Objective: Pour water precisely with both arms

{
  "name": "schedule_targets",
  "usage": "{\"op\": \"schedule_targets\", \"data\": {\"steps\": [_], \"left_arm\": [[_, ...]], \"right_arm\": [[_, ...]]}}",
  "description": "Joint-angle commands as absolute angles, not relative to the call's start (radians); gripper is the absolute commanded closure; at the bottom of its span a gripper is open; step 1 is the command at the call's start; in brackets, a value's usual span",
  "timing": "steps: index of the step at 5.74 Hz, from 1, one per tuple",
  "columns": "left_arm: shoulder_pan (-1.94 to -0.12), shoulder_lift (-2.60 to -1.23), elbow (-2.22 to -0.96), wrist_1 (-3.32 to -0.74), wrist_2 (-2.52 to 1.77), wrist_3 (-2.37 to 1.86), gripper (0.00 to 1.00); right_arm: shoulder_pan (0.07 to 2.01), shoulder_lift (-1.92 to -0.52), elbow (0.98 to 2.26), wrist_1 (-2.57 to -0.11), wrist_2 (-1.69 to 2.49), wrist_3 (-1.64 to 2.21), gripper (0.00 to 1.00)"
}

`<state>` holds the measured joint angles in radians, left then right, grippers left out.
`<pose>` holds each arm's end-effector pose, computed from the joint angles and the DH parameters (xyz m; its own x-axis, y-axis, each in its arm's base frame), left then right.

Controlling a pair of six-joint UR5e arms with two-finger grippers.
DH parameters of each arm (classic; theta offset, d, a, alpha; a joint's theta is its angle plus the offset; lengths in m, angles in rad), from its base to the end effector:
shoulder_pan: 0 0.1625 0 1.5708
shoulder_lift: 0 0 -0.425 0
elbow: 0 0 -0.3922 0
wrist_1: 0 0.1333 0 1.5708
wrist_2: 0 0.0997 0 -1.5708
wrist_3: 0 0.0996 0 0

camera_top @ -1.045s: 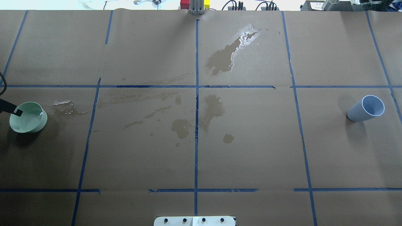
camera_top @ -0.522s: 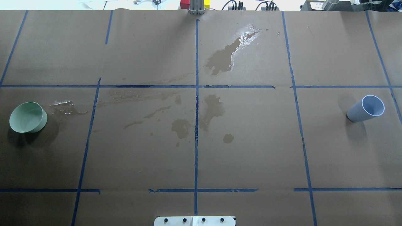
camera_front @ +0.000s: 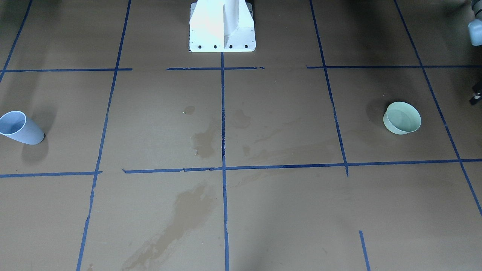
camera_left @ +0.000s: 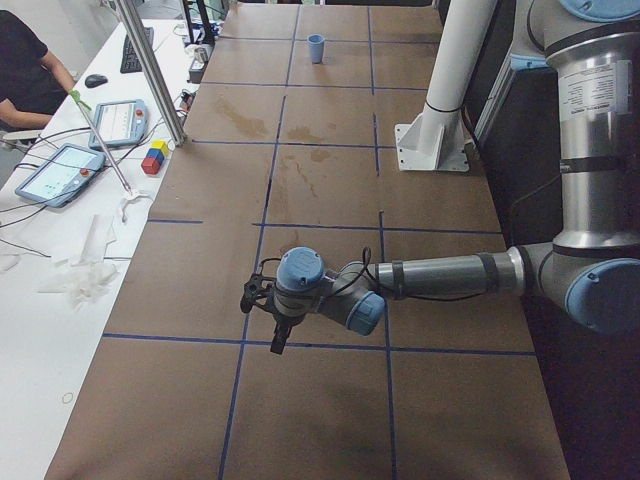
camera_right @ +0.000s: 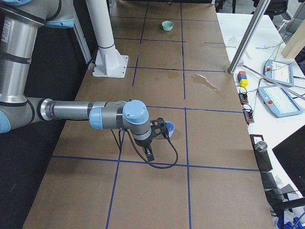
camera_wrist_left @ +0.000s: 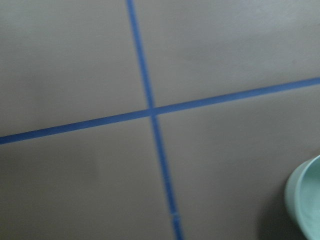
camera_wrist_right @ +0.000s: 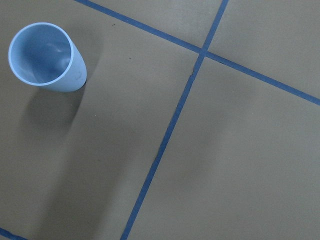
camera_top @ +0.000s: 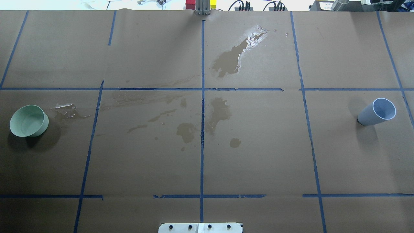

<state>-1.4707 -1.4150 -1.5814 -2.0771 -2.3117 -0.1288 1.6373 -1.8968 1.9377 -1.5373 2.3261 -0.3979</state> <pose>-0.0216 -0.4458 0.6726 0.7165 0.1889 -0.6716 -0.0015 0.9631 0.2693 0.0888 -0.3555 0.6140 0.6985 -0.3878 0.6014 0.2217 0.9163 0.3334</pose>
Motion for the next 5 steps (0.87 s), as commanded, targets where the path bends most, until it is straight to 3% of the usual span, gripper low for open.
{"op": "schedule_targets", "data": {"steps": [1, 3, 5], "left_arm": [[-1.548, -1.419, -1.772, -1.623, -2.309, 0.045, 0.0], [-1.586, -1.418, -1.999, -1.265, -2.321, 0.152, 0.0], [-1.588, -1.413, -1.979, -1.23, -2.318, 0.205, 0.0]], "right_arm": [[1.579, -1.878, 1.933, -1.577, 2.312, -0.396, 0.0], [1.531, -1.775, 1.954, -1.779, 2.3, -0.397, 0.0], [1.525, -1.741, 1.959, -1.812, 2.284, -0.397, 0.0]]}}
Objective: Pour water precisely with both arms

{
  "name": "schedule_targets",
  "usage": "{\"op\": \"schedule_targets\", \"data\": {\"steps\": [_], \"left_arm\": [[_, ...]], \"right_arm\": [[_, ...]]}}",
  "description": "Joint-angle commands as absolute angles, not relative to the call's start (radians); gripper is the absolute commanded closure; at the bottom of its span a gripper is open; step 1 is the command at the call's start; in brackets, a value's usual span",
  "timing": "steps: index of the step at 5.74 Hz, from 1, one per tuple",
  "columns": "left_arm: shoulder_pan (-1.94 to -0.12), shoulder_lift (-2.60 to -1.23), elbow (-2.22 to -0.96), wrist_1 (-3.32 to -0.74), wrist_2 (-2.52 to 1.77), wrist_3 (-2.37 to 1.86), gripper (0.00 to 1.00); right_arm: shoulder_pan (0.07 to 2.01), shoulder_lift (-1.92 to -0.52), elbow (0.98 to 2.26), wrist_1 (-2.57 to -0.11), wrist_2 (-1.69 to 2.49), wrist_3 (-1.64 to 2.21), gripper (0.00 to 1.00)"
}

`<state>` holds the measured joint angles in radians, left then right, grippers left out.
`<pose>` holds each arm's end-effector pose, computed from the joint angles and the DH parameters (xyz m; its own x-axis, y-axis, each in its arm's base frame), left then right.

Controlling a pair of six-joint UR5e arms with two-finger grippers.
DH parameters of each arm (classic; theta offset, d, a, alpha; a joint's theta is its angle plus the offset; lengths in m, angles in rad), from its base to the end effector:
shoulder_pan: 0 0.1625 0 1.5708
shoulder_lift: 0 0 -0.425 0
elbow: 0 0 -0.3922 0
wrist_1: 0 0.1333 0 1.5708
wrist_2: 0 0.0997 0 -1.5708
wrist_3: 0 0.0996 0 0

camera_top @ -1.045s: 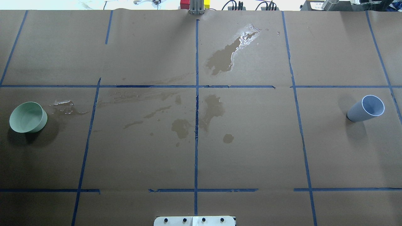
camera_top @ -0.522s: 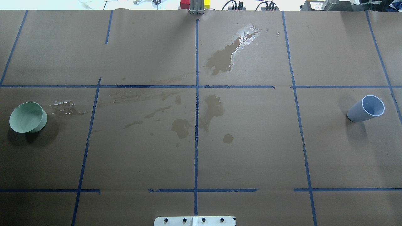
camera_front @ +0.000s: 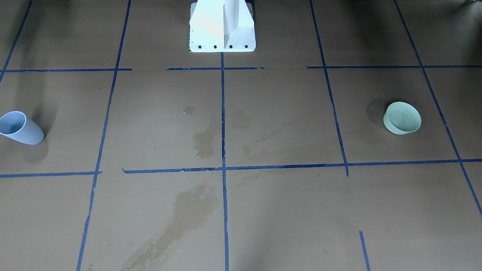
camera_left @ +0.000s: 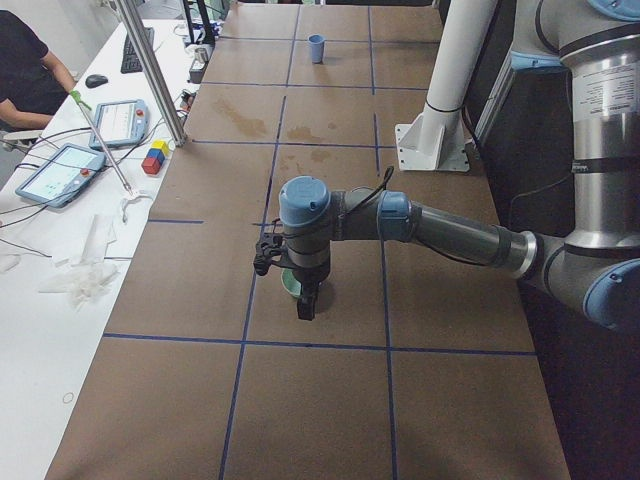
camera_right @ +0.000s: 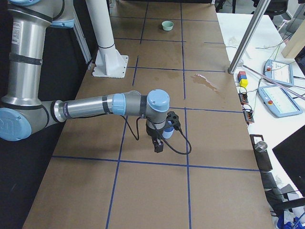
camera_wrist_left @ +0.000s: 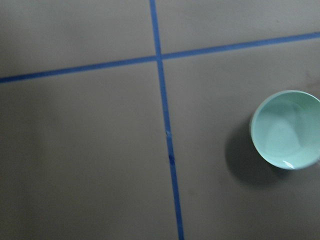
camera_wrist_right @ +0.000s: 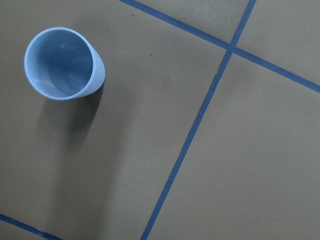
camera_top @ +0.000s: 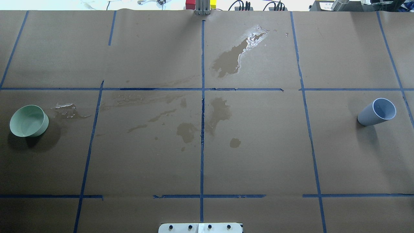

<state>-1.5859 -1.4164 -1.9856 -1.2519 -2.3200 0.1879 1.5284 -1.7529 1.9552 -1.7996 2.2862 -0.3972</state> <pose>-0.0716 -0.4078 0.5601 0.7215 0.1365 -0.6788 -0.1218 0.9901 0.0696 0.0507 -0.4074 0.5795 0.6797 -0.3998 0.6149 0.3311 0.9153 0.2292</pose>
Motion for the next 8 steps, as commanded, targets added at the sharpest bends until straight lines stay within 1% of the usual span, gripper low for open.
{"op": "schedule_targets", "data": {"steps": [1, 2, 8], "left_arm": [[-1.586, -1.414, -1.917, -1.239, -2.327, 0.209, 0.0], [-1.588, -1.414, -1.916, -1.242, -2.327, 0.209, 0.0], [-1.588, -1.413, -1.944, -1.241, -2.384, 0.201, 0.0]], "right_arm": [[1.496, -1.74, 1.954, -1.806, 2.283, -0.397, 0.0], [1.491, -1.689, 1.959, -1.809, 2.286, -0.394, 0.0], [1.496, -1.718, 1.951, -1.804, 2.275, -0.397, 0.0]]}}
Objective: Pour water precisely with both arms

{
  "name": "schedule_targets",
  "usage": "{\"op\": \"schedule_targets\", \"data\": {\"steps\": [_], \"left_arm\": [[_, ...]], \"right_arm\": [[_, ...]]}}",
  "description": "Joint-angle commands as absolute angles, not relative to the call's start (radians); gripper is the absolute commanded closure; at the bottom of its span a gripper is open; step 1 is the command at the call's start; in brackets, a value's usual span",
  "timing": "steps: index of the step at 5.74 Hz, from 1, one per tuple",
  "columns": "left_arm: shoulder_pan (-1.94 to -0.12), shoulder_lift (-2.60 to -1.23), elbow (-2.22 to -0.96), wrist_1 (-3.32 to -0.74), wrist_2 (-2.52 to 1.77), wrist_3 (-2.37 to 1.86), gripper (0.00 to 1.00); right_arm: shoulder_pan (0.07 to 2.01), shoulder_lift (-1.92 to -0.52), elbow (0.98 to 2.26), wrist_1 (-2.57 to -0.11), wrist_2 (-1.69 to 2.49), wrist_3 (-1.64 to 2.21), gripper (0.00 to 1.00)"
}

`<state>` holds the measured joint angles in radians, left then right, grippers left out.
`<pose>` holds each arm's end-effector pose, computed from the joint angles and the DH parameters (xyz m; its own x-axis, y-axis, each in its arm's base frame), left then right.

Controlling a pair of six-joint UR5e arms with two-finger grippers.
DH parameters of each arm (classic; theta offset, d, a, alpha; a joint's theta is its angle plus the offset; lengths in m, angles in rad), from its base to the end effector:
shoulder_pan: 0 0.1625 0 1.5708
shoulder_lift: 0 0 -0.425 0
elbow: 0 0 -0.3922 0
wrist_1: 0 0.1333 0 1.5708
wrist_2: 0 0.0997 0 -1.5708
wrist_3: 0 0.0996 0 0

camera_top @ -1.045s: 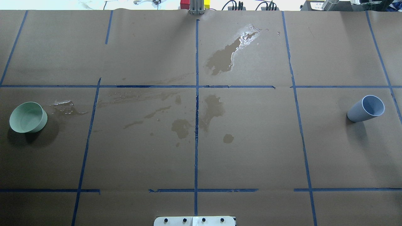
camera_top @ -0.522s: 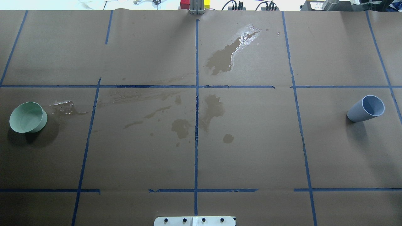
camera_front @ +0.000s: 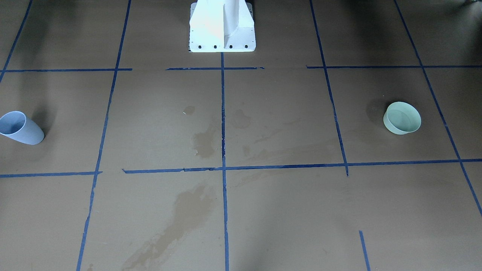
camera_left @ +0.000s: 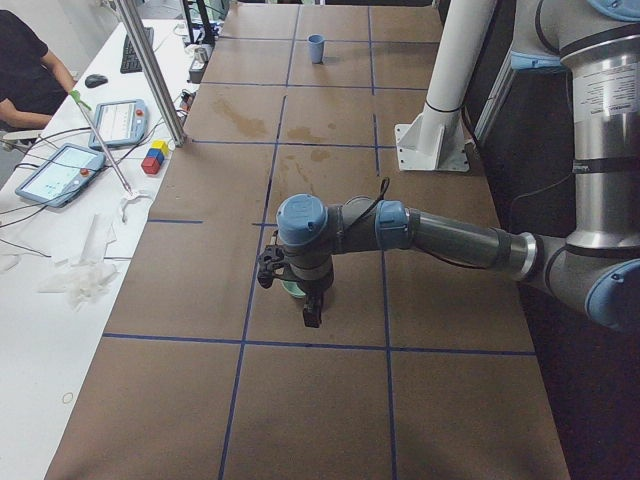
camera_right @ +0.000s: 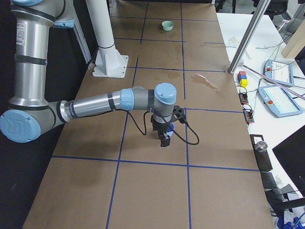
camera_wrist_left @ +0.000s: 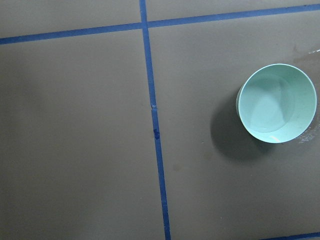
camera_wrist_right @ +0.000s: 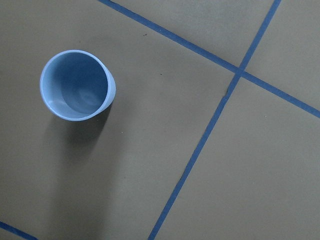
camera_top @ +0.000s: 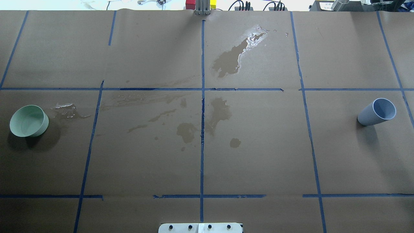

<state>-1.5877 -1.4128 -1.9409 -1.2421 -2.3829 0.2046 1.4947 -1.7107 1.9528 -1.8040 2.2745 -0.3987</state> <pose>-0.0679 -0.4065 0.5793 0.6755 0.1077 -0.7294 -0.1230 0.9919 0.0325 0.0366 -0.4259 0.5644 0.6707 -0.4458 0.5928 0.3650 0.8941 0.2594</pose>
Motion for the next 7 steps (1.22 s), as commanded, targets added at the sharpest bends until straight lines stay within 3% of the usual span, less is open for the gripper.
{"op": "schedule_targets", "data": {"steps": [1, 7], "left_arm": [[-1.588, -1.413, -1.941, -1.241, -2.382, 0.198, 0.0], [-1.588, -1.417, -1.815, -1.299, -2.382, 0.202, 0.0]], "right_arm": [[1.497, -1.745, 1.916, -1.805, 2.29, -0.4, 0.0], [1.508, -1.796, 1.894, -1.802, 2.292, -0.407, 0.0]]}}
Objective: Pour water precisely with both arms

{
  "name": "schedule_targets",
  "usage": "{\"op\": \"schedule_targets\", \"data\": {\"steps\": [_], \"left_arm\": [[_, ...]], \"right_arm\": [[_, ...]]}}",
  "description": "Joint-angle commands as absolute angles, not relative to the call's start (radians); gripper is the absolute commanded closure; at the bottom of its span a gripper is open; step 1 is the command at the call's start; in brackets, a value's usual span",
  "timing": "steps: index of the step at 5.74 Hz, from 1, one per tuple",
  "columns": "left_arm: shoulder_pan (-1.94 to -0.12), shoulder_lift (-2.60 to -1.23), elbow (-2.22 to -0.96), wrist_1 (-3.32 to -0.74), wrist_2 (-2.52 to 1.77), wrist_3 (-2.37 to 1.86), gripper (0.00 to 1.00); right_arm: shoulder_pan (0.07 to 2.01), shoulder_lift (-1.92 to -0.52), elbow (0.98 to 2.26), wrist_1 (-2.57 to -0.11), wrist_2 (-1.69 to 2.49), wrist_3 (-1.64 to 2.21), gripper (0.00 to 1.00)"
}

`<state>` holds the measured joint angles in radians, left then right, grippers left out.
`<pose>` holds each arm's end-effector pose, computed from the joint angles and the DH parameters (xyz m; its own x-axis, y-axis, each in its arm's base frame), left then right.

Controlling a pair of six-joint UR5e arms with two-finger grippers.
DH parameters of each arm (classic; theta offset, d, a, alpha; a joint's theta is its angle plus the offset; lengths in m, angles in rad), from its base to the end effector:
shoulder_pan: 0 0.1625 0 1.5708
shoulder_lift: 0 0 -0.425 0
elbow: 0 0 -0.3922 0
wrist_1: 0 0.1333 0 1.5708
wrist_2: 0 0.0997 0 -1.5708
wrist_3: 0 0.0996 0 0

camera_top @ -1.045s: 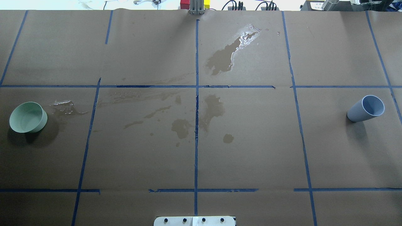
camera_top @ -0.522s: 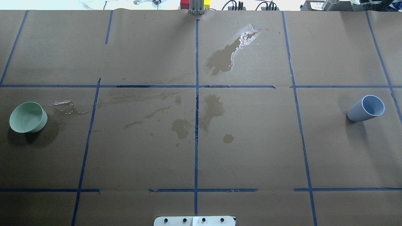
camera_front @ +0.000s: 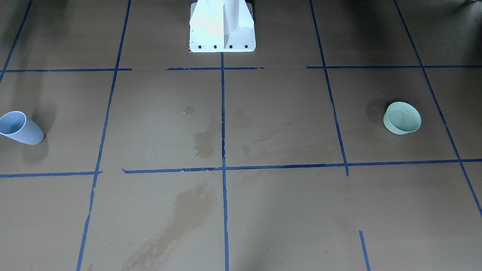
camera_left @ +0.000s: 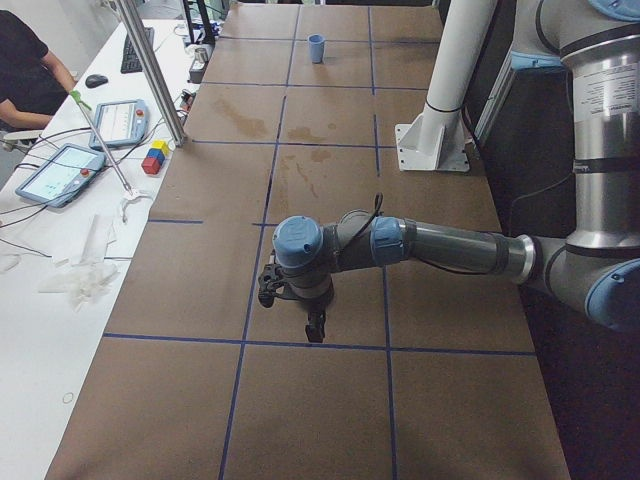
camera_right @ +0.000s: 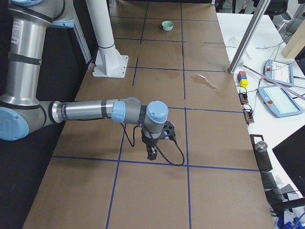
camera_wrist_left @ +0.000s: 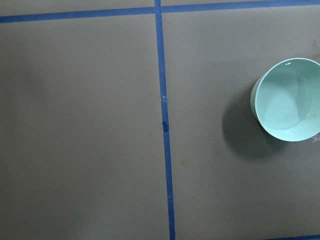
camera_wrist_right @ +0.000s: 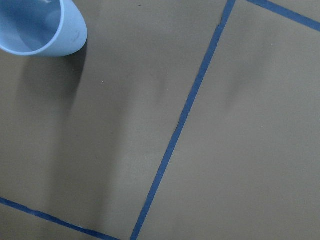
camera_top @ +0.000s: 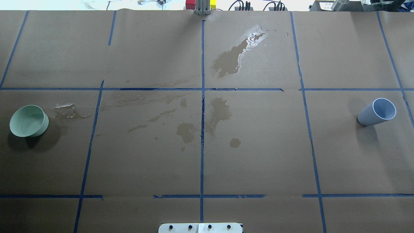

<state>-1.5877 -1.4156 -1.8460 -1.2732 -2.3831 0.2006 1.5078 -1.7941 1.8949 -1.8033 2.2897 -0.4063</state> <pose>-0.0679 -0.4086 0.6205 0.6751 0.0591 -0.7353 -0.1203 0.9923 -0.0308 0.0433 -0.3886 0.6249 0.6702 -0.3552 0.6516 0.3563 0.9242 0.1374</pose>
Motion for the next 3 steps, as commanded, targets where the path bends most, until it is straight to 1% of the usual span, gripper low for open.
{"op": "schedule_targets", "data": {"steps": [1, 3], "left_arm": [[-1.588, -1.416, -1.803, -1.339, -2.379, 0.196, 0.0], [-1.588, -1.417, -1.801, -1.342, -2.344, 0.196, 0.0]], "right_arm": [[1.508, -1.795, 1.893, -1.802, 2.29, -0.407, 0.0], [1.508, -1.795, 1.898, -1.802, 2.29, -0.403, 0.0]]}}
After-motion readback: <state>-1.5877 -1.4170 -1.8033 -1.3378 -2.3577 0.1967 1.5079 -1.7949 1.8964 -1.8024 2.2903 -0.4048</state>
